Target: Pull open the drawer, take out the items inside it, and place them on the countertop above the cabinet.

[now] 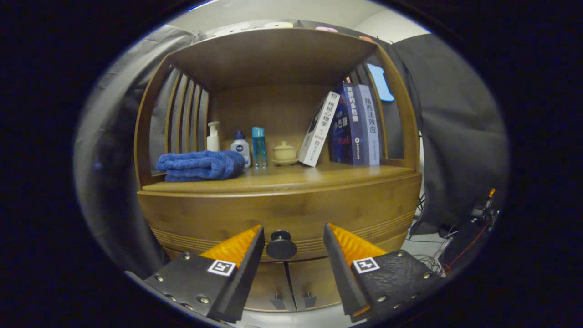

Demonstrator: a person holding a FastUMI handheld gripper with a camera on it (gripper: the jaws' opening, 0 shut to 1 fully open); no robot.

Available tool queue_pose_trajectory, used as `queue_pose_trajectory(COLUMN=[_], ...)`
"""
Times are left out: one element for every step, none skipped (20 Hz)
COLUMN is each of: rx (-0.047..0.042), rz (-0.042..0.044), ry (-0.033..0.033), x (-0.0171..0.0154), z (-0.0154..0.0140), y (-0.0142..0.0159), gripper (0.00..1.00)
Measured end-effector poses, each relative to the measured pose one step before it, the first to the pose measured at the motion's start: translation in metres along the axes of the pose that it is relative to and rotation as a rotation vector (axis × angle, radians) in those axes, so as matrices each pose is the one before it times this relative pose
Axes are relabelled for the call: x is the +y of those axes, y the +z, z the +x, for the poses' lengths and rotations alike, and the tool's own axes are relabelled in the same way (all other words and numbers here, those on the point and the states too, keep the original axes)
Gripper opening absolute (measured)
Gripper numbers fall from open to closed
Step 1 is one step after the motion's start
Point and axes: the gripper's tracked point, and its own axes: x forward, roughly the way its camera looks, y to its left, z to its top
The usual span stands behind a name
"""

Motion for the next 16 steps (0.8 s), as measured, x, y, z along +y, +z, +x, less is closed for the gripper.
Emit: queue_pose_trajectory(rx=[0.03014,0.02024,0.01704,0.02340,-0.00496,0.00885,-0.00600,0.00224,-0.00164,0.00333,0.00742,0.00720,-0.00914,-0.00226,0.00111,0.00351], rz=[-0.01756,-0.00380,0.00792,0.00392,-0.00084,-0.01411,-0.00975,-0.00803,0.01592,0.03258,0.02076,0.00167,-0.00626,-0.01409,-0.00350,0.00574], ry=[0.00858,0.02521,0.01494,0.01436,-0.00800,-0.00230,-0.00300,0.00559,0.00492,-0.00327,-0.00031,-0.00225,-0.00341,0.00144,0.00527,0.00356], x=[0.00201,0.00526,0.00380,0.00498,-0.00097,-0.00020,0.00083,-0.00121,-0.00025,-0.00070,0.00092,-0.00032,-0.00008,-0.00046,0.00003,-0.00075], z=[0.00624,0.00550,0.00525,0.00705,0.00516,-0.00052,-0.00153,-0.00028,0.00102,-0.00063,-0.00268,0.00273,-0.00274,0.00395,0.00069,-0.00181], y=[-0.00921,-0.00649,-0.00485,-0.00536,0.00313,-0.00237,0.00043,0.00037,0.00013,0.00053,-0.00017,-0.00257,0.00208,-0.00030,-0.00057,-0.00130], gripper=[0.78,0.78,0.70,0.62,0.54,0.46,0.44,0.42,0.42,0.42,0.37,0.37,0.37,0.32,0.31,0.31])
